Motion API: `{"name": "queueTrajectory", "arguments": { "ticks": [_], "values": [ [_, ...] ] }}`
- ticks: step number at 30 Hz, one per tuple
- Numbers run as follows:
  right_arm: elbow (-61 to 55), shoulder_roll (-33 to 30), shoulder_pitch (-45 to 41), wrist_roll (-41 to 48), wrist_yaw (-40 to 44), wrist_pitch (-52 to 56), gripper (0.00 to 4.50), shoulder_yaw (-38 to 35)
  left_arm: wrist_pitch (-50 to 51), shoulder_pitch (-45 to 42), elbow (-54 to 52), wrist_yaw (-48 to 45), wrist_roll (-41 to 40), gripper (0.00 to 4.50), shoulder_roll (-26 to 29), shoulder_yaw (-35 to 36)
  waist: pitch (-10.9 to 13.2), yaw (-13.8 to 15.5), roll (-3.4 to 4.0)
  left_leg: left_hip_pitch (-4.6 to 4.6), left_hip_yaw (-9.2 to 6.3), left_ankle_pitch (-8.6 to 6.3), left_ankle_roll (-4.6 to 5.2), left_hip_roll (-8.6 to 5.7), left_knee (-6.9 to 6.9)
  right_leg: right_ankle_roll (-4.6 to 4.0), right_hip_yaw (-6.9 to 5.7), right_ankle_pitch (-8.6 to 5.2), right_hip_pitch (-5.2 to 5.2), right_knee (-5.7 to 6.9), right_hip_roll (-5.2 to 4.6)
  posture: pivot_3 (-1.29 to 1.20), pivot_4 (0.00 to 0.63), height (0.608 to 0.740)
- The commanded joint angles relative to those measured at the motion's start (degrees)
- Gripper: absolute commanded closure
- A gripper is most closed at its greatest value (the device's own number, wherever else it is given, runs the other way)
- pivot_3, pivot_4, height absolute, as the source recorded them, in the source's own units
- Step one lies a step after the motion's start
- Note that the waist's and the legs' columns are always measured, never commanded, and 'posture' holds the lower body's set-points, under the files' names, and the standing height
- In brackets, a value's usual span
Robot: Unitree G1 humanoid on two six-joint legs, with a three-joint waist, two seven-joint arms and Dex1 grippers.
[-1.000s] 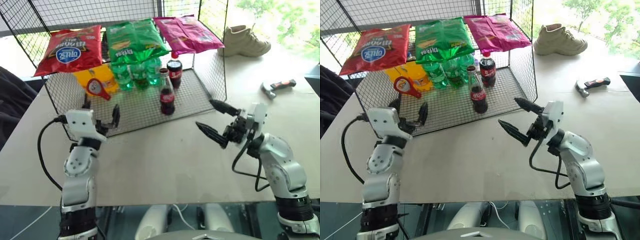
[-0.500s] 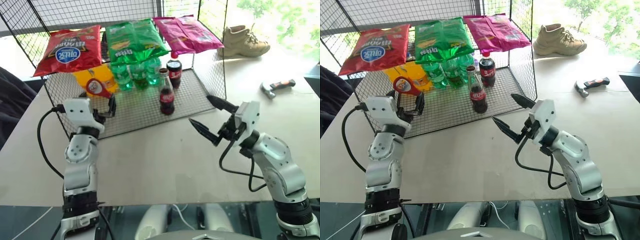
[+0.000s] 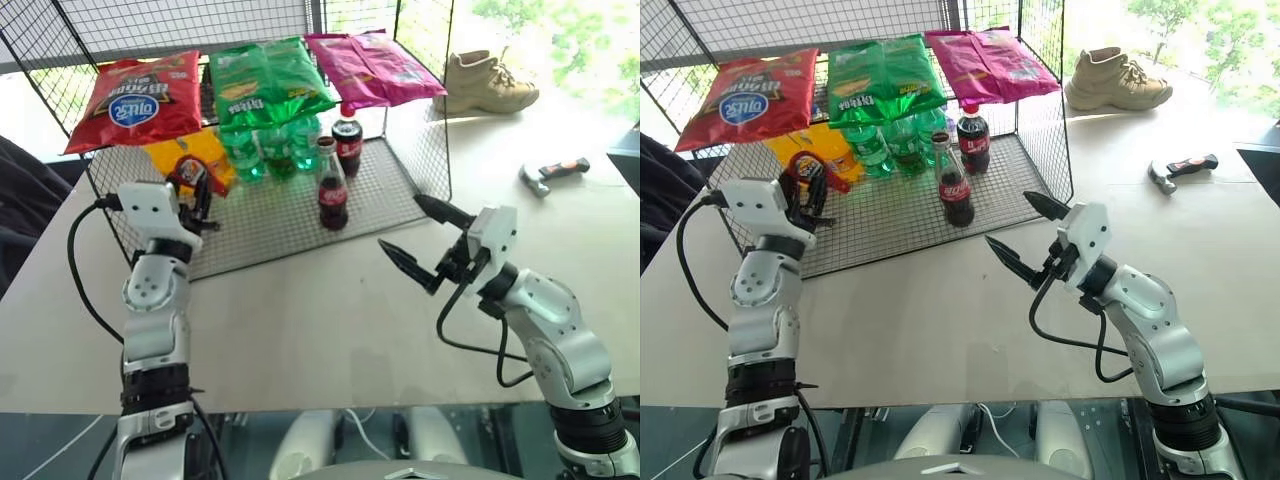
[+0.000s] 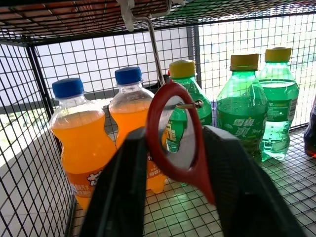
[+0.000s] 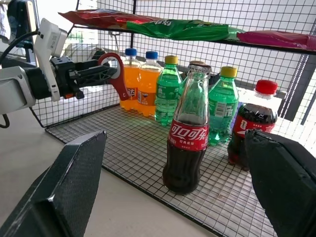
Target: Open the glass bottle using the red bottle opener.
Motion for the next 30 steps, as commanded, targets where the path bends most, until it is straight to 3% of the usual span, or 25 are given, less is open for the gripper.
{"name": "queueTrajectory", "arguments": {
  "ticks": [1,8,30],
  "values": [
    [-1.24,-0.2,-0.78,0.1,0.31,-1.42,0.0,-0.38,-1.34,0.19,-2.48,0.37,-0.69,4.39,0.09,0.83,0.0,0.01,0.0,0.0,-0.01,0.0,0.0,0.0,0.0,0.0,-0.01,0.0,0.0,0.0,0.0,0.0,0.15,0.74],
    [-0.65,-0.08,-1.16,0.04,0.71,-1.75,0.0,-0.12,-0.83,0.54,-3.81,-0.42,-3.76,4.39,-0.29,1.92,0.0,-0.01,0.0,0.0,-0.01,0.0,0.0,0.0,0.01,0.0,0.0,0.0,0.0,0.01,0.0,0.0,0.15,0.74],
    [0.48,0.08,-1.48,0.03,0.98,-2.05,0.0,-0.33,13.66,2.24,-12.95,-5.17,-34.06,4.39,-6.74,6.11,-0.01,-0.02,-0.02,0.0,-0.01,0.01,-0.01,0.0,0.07,-0.01,0.0,0.01,0.01,0.06,0.01,0.0,0.15,0.74]
  ]
}}
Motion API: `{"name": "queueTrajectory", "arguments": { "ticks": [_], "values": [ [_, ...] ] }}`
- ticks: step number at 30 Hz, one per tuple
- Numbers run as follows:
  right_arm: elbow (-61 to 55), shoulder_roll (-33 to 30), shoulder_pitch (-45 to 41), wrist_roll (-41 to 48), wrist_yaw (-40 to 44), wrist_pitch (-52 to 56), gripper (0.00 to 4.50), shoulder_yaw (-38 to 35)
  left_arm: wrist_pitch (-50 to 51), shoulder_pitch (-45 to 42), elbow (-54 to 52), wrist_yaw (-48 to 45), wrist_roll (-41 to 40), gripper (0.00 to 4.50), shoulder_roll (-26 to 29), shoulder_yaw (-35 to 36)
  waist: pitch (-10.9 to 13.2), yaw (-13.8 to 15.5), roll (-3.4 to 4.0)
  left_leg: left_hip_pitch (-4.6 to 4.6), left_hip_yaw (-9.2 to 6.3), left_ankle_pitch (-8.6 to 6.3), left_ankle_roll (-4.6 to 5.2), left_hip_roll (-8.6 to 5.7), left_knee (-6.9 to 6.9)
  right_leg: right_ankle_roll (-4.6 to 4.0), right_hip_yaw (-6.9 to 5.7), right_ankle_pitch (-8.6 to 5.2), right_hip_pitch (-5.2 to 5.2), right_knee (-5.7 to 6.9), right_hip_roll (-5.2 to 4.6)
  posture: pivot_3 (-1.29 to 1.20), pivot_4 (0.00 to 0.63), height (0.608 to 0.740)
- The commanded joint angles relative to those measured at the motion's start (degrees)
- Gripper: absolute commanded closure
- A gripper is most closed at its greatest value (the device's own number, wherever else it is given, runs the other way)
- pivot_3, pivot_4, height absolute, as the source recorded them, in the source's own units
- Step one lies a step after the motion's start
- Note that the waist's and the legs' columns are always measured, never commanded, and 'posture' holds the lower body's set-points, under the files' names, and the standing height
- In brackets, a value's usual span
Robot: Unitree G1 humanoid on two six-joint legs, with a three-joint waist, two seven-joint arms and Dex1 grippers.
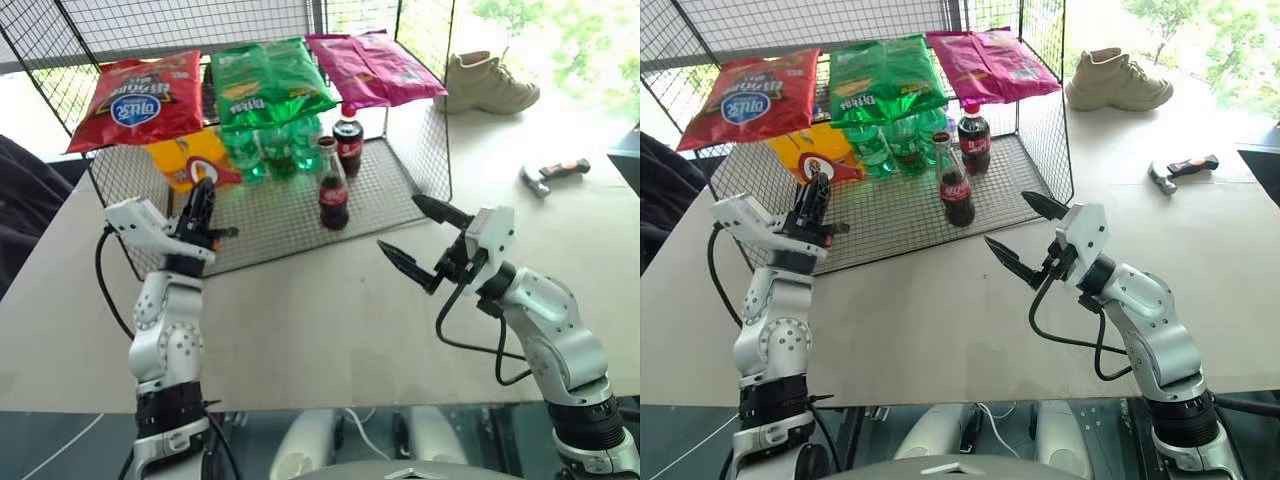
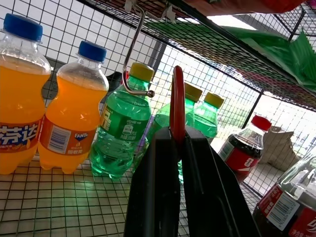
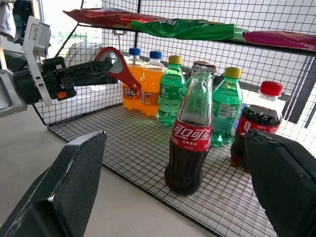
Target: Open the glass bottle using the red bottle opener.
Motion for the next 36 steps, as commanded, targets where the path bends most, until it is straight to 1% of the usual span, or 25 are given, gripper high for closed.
{"name": "queueTrajectory", "arguments": {
  "ticks": [1,3,5,7,11,14,17,20,22,24,27,32,34,36],
  "values": [
    [-1.2,0.03,-0.95,0.62,-0.14,-0.71,0.0,-0.71,2.53,-0.89,-3.62,-0.2,-5.28,4.39,0.27,1.77,0.0,0.0,0.0,0.0,0.0,0.0,0.0,0.0,0.01,0.0,0.0,0.0,0.0,0.0,0.0,0.0,0.15,0.74],
    [-1.28,-0.06,-0.93,1.12,0.12,-0.13,0.0,-0.6,4.1,0.25,-4.49,-3.3,-6.1,4.39,1.43,0.29,0.0,0.0,0.0,0.0,0.0,0.0,0.0,0.0,0.01,0.0,0.0,0.0,0.0,0.0,0.0,0.0,0.15,0.74],
    [-1.6,-0.21,-0.9,1.98,0.54,1.13,0.0,-0.15,6.68,1.31,-5.96,-7.07,-8.55,4.39,2.21,-1.34,0.0,-0.03,0.0,0.0,0.0,0.0,0.0,0.0,0.01,0.0,0.0,0.0,0.0,0.0,0.01,0.0,0.15,0.74],
    [-2.2,-0.37,-0.95,3.09,0.59,3.17,0.0,0.27,8.99,1.73,-7.42,-8.91,-10.94,4.39,2.42,-2.45,0.0,-0.01,0.0,0.0,0.0,0.0,0.0,0.0,0.01,0.0,0.01,0.0,0.0,0.0,0.02,0.0,0.15,0.74],
    [-3.94,-0.98,-1.16,6.86,-0.74,11.33,0.0,0.75,15.29,3.24,-10.31,-12.35,-16.0,4.39,2.91,-5.41,0.0,-0.02,0.0,0.0,0.0,0.0,0.0,0.0,0.01,-0.01,0.02,0.0,0.01,0.0,0.01,0.0,0.15,0.74],
    [-5.45,-2.88,-1.54,12.33,-0.91,21.02,0.0,1.01,21.24,4.38,-12.19,-14.79,-21.47,4.39,3.58,-7.58,0.0,-0.03,0.0,0.0,0.0,0.0,0.0,0.01,0.0,-0.01,0.04,0.0,0.0,0.0,0.01,0.0,0.15,0.74],
    [-6.18,-3.79,-2.64,17.21,-1.19,27.72,0.0,0.68,27.21,4.88,-12.92,-16.07,-26.83,4.39,4.62,-9.42,0.0,-0.04,0.0,0.0,0.0,0.0,0.01,0.01,0.0,-0.02,0.04,0.0,0.0,0.0,0.01,0.0,0.15,0.74],
    [-5.3,-5.44,-5.37,22.22,1.22,33.3,0.0,0.6,32.24,5.22,-12.24,-18.21,-30.56,4.39,5.9,-11.04,0.0,-0.08,0.0,0.0,-0.01,-0.01,0.01,0.02,0.0,-0.02,0.03,0.0,0.01,0.0,0.02,0.0,0.15,0.74],
    [-4.11,-6.42,-7.35,24.12,2.06,36.16,0.0,0.69,34.73,5.23,-11.52,-19.6,-31.49,4.39,6.92,-11.81,0.0,-0.09,0.01,0.01,0.0,-0.01,0.02,0.02,0.01,-0.02,0.03,0.0,0.01,0.0,0.02,0.0,0.15,0.74],
    [-2.22,-8.77,-10.1,26.16,5.31,39.91,0.0,1.8,37.97,5.03,-10.8,-21.77,-33.07,4.39,8.74,-12.63,0.0,-0.09,0.01,0.01,-0.01,-0.01,0.02,0.02,0.0,-0.03,0.02,0.0,0.01,0.0,0.02,0.0,0.15,0.74],
    [-0.05,-11.3,-13.47,28.16,9.42,43.18,0.0,2.84,41.34,4.19,-9.73,-25.23,-33.36,4.39,11.56,-13.5,0.0,-0.08,0.01,0.0,-0.01,-0.01,0.03,0.02,-0.01,-0.03,0.01,0.0,0.0,-0.02,0.02,0.0,0.15,0.74],
    [1.41,-11.94,-17.05,31.27,12.52,46.67,0.0,3.41,43.03,2.5,-6.84,-28.88,-30.75,4.39,14.07,-14.52,0.01,-0.04,0.01,-0.04,-0.01,-0.01,0.03,0.02,-0.01,-0.03,0.0,0.0,-0.01,-0.04,-0.01,0.0,0.15,0.74],
    [1.31,-11.95,-18.0,33.36,13.78,48.6,0.0,3.56,42.95,2.1,-6.11,-29.94,-29.68,4.39,14.19,-14.88,0.01,-0.03,0.01,-0.04,-0.01,-0.01,0.03,0.02,-0.01,-0.03,0.0,0.0,-0.01,-0.07,-0.02,0.0,0.15,0.74],
    [1.38,-11.54,-18.57,34.21,13.89,49.45,0.52,3.56,42.93,1.9,-5.69,-30.69,-28.78,4.5,13.97,-15.05,0.01,-0.03,0.01,-0.05,-0.02,-0.01,0.03,0.02,-0.02,-0.03,0.0,0.0,-0.01,-0.09,-0.03,0.0,0.15,0.74]
  ]
}}
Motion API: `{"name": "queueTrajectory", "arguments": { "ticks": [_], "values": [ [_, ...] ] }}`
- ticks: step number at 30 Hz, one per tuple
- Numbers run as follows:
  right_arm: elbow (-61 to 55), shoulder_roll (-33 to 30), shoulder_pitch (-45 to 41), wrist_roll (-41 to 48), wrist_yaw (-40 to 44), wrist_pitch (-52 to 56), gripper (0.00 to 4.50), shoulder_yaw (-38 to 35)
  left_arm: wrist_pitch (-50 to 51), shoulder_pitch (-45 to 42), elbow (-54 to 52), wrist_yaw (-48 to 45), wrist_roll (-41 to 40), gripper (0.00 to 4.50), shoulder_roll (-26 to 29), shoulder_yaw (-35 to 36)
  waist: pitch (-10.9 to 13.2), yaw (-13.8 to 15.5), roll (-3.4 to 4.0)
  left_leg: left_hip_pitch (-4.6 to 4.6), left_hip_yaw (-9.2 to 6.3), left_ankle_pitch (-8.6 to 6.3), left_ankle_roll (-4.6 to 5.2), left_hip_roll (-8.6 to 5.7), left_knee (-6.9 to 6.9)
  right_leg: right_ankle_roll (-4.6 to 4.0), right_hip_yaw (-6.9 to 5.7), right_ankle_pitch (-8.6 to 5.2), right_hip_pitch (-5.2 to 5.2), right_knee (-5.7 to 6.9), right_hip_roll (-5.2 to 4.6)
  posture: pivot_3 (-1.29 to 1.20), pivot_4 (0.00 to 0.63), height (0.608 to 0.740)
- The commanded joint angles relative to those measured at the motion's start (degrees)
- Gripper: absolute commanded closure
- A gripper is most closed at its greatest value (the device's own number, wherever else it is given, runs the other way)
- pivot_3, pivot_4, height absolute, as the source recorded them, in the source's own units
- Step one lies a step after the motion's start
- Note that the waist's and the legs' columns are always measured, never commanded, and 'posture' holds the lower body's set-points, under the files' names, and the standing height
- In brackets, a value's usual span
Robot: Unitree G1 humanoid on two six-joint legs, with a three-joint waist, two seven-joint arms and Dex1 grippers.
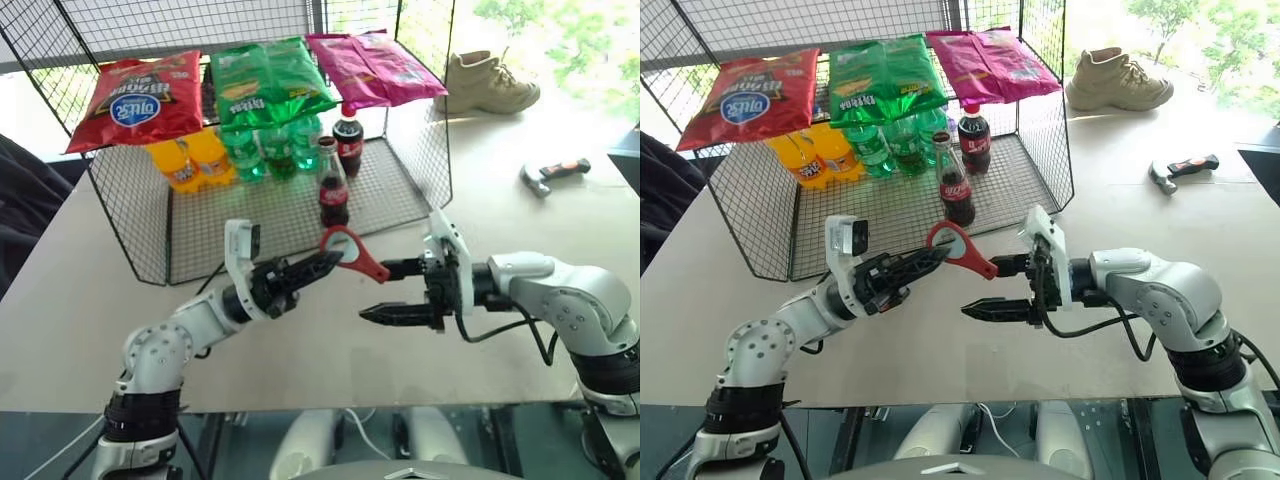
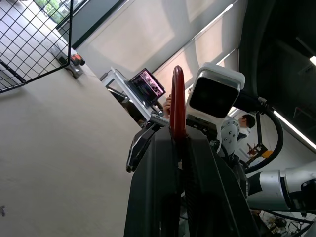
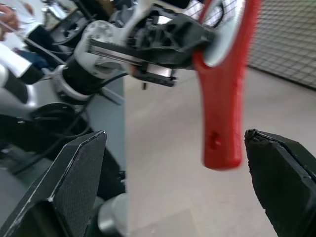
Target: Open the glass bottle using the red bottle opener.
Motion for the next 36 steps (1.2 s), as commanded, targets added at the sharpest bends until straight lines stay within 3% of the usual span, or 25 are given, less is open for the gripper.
{"name": "queueTrajectory", "arguments": {
  "ticks": [1,3,5,10,24,27,34,36],
  "values": [
    [-0.91,0.1,-1.52,2.69,1.54,1.49,0.8,-0.03,-0.26,-0.63,-0.09,-2.11,1.57,4.5,0.18,-0.61,0.0,0.01,0.0,0.0,0.0,0.0,0.0,0.0,0.0,0.0,0.01,0.0,0.0,0.0,0.0,0.0,0.15,0.74],
    [-0.92,0.22,-1.85,3.22,1.76,2.08,1.81,-0.08,-0.51,-0.49,0.02,-2.5,2.48,4.5,-0.14,-0.74,0.0,0.03,0.0,-0.02,0.0,0.0,0.0,0.0,0.0,0.0,0.01,0.0,-0.01,-0.02,-0.02,0.0,0.15,0.74],
    [-0.91,0.32,-2.02,3.5,1.81,2.57,2.41,-0.29,-0.47,-0.28,0.15,-2.92,3.07,4.5,-0.45,-0.92,0.0,0.02,0.0,-0.03,-0.01,0.0,0.0,0.0,-0.01,0.0,0.03,0.0,-0.01,-0.02,-0.02,0.0,0.15,0.74],
    [-1.1,0.49,-1.84,4.41,1.79,4.02,4.48,-0.51,-0.75,-0.23,0.45,-4.07,4.7,4.5,-0.66,-1.71,0.0,0.02,0.0,-0.05,-0.03,-0.01,0.0,0.0,-0.01,0.0,0.11,0.0,-0.01,-0.02,-0.03,0.0,0.15,0.74],
    [-1.6,2.19,1.15,4.35,-1.99,6.35,4.48,-0.44,-6.62,0.22,-0.97,-6.56,11.7,4.5,-1.68,-3.02,0.0,0.04,0.0,-0.09,-0.06,-0.01,0.0,0.0,-0.02,0.0,0.19,0.0,-0.02,-0.04,-0.04,0.0,0.15,0.74],
    [-1.78,2.14,1.98,4.11,-2.63,6.35,4.5,-0.62,-6.92,0.55,-1.27,-7.56,12.74,3.62,-0.88,-3.47,0.0,-0.01,0.01,-0.09,-0.06,-0.01,0.01,0.0,-0.04,0.0,0.19,0.0,-0.02,-0.04,-0.04,0.0,0.15,0.74],
    [-2.29,0.85,8.82,2.75,-6.93,3.84,4.5,-6.58,-9.85,1.6,-1.37,-4.84,15.35,0.03,-0.96,-0.25,0.01,0.18,0.01,-0.14,-0.08,-0.02,0.02,0.0,-0.05,0.0,0.17,0.0,-0.03,-0.09,-0.05,0.0,0.15,0.74],
    [-2.97,0.39,11.11,3.06,-8.18,3.16,4.5,-8.77,-11.22,1.45,-1.53,-4.11,15.76,0.03,-1.53,1.05,0.01,0.2,0.01,-0.15,-0.1,-0.02,0.02,0.0,-0.04,0.0,0.14,0.0,-0.03,-0.09,-0.05,0.0,0.15,0.74]
  ]
}}
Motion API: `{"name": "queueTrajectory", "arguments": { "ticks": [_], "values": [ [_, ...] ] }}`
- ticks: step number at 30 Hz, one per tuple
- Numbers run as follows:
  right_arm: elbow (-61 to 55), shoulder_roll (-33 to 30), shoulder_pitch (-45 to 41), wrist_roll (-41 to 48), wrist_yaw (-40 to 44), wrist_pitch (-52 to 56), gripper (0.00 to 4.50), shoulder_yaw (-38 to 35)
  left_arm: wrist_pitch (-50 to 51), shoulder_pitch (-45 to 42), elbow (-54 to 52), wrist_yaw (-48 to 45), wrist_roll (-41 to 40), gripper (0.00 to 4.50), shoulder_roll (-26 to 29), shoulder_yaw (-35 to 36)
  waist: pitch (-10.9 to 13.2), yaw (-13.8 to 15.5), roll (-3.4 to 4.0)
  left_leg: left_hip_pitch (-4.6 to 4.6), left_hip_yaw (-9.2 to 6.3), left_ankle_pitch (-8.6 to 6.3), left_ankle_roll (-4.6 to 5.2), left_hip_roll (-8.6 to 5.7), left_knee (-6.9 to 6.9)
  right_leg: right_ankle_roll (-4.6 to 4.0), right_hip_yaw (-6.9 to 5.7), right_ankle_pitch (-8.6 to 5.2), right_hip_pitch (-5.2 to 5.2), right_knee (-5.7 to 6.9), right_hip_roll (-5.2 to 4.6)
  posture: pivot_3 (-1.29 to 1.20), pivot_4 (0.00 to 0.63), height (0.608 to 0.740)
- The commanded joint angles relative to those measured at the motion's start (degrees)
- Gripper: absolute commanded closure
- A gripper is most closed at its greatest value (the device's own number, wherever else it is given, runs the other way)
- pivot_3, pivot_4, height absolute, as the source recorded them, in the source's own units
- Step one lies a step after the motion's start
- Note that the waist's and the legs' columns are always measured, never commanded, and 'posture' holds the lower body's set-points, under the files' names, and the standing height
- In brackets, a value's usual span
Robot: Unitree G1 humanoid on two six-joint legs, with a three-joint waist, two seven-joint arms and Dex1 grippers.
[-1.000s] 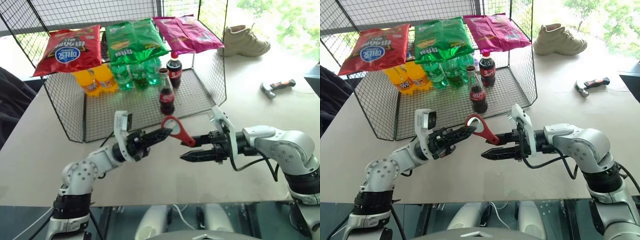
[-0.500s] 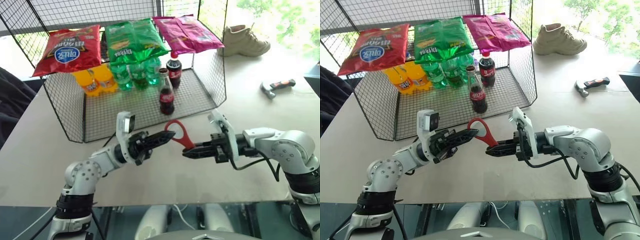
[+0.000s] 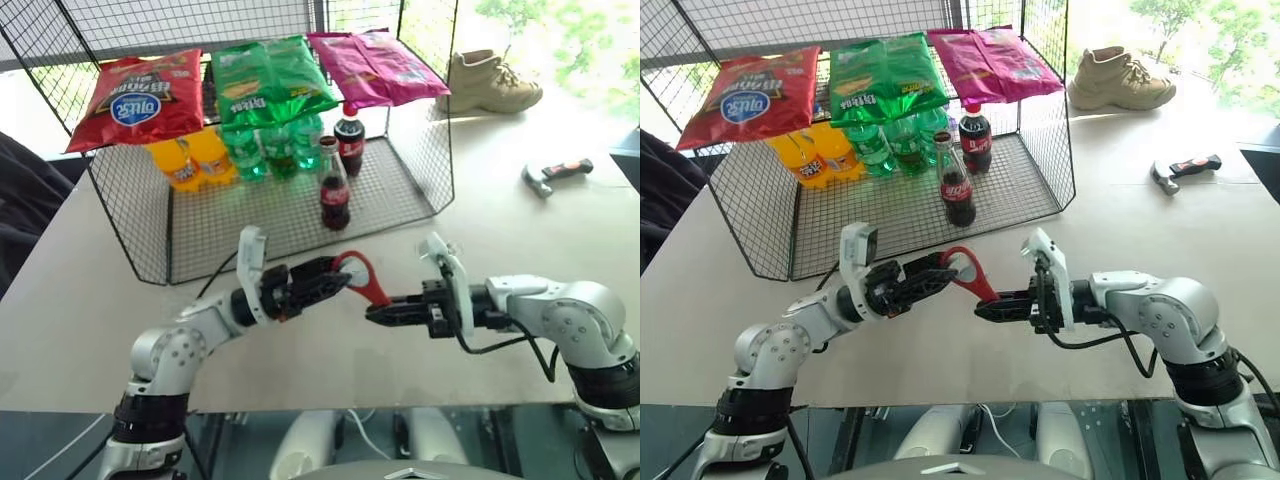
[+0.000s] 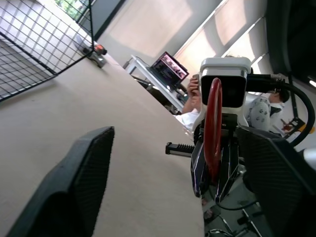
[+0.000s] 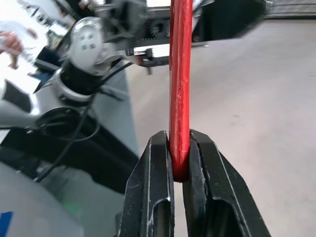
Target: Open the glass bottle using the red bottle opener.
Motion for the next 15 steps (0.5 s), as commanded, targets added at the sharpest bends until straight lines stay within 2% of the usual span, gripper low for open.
{"name": "queueTrajectory", "arguments": {
  "ticks": [1,5,11,15],
  "values": [
    [-3.43,-0.84,2.74,0.97,-1.9,-2.26,4.5,-4.66,-3.47,-0.4,-1.04,1.29,0.81,0.03,-0.86,2.89,0.0,-0.03,0.0,0.01,-0.01,0.0,0.0,0.0,0.0,0.0,0.0,0.0,0.0,0.0,0.0,0.0,0.15,0.74],
    [-4.15,-0.41,6.44,-1.3,-5.29,-6.38,4.5,-8.7,-8.35,-2.33,-0.71,3.16,2.91,0.03,-3.27,4.41,0.0,-0.02,0.0,0.01,-0.01,-0.07,0.12,0.0,0.0,0.0,-0.01,0.0,0.01,0.01,0.0,0.0,0.15,0.74],
    [-1.01,-0.4,7.07,-7.02,-8.23,-15.88,4.5,-14.64,-23.88,-8.08,4.87,5.2,15.99,0.03,-6.14,3.48,0.0,0.03,-0.01,0.02,0.02,0.02,-0.03,-0.01,0.02,0.01,-0.09,0.01,0.02,0.02,0.01,0.0,0.15,0.74],
    [0.89,-0.24,5.97,-11.04,-9.8,-21.12,4.5,-16.08,-34.19,-11.04,9.99,6.73,26.46,0.03,-5.71,1.57,0.0,-0.06,-0.01,0.02,0.07,0.02,-0.04,-0.02,0.0,0.01,-0.15,0.01,0.0,0.01,0.03,0.0,0.15,0.74]
  ]
}}
